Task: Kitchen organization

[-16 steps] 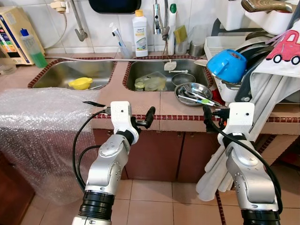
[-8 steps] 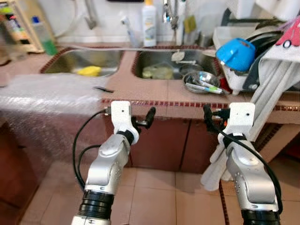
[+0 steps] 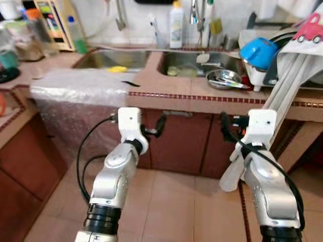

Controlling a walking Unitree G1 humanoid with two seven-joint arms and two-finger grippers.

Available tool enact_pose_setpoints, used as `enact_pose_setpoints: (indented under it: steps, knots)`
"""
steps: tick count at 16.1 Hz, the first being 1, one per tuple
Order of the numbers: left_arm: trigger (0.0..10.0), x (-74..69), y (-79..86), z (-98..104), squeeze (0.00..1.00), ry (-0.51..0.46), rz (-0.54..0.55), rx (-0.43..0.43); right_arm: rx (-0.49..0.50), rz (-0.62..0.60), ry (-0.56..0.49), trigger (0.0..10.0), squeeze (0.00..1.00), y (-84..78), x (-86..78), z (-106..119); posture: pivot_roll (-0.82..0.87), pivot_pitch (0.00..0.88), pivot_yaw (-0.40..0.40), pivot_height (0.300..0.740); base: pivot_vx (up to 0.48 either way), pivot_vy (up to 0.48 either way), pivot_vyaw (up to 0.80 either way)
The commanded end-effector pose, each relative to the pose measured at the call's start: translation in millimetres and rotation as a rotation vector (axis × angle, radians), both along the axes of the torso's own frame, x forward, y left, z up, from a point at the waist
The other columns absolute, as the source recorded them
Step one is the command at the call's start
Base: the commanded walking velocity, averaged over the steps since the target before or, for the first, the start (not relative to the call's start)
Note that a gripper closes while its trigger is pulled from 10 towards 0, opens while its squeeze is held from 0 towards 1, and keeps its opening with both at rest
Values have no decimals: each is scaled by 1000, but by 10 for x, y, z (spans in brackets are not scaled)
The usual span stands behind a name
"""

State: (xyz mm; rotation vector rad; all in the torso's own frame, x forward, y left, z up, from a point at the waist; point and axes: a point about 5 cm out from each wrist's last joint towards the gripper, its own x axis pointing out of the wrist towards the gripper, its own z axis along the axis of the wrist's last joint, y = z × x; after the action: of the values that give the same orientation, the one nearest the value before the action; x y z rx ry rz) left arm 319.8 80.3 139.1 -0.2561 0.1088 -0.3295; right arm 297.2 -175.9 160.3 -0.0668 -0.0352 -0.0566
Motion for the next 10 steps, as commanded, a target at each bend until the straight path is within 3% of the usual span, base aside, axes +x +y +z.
enact_pose_setpoints:
  steps: [1, 7, 8, 10]
  knots:
    - [10000, 2, -9, 11, 0, -5, 1, 2, 1, 3, 0, 10000, 67, 7, 2, 10, -96, 0, 88, 740, 0, 0, 0]
    - [10000, -2, 66, -249, 0, 47, -1, 63, -27, 12, 70, 10000, 0, -13, -18, -245, -96, 0, 89, 740, 0, 0, 0]
    - [10000, -20, 170, -432, 0, 82, 5, 91, -39, 17, 120, 10000, 0, -18, -58, -410, -97, 0, 91, 740, 0, 0, 0]
    - [10000, -45, 223, -567, 0, 120, 7, 123, -40, 20, 151, 10000, 0, -22, -88, -513, -97, 0, 93, 740, 0, 0, 0]
